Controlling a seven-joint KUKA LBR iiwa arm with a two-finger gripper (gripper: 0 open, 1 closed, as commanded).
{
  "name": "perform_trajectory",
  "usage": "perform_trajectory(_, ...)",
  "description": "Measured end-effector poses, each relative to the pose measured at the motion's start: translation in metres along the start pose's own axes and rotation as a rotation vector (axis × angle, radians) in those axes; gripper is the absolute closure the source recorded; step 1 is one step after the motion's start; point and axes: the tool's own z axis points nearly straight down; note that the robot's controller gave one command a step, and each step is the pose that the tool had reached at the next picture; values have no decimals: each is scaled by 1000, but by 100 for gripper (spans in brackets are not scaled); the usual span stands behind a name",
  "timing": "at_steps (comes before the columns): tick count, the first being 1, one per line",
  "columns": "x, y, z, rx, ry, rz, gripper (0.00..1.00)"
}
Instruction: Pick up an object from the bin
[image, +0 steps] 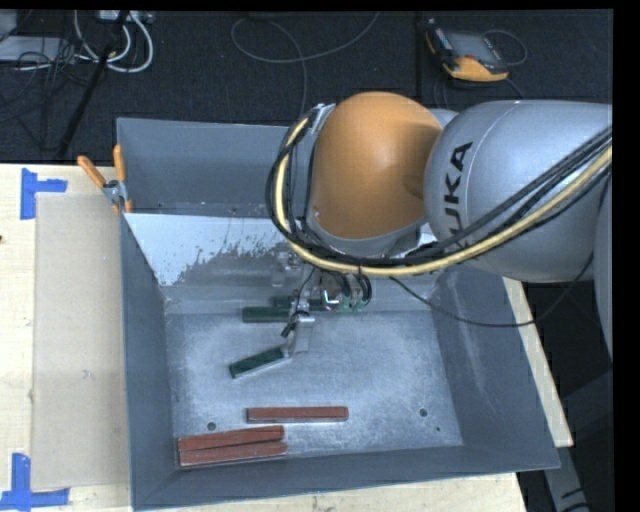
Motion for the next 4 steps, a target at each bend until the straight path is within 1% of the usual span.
perform_trajectory(1, 3, -30, 100, 2, 1, 52, 0)
perform_trajectory(2, -3, 9, 161, -2, -4, 50, 0)
perform_trajectory(3, -5, 7, 157, -1, -7, 55, 100)
perform_trajectory(4, -15, 5, -27, -1, -17, -227, 100)
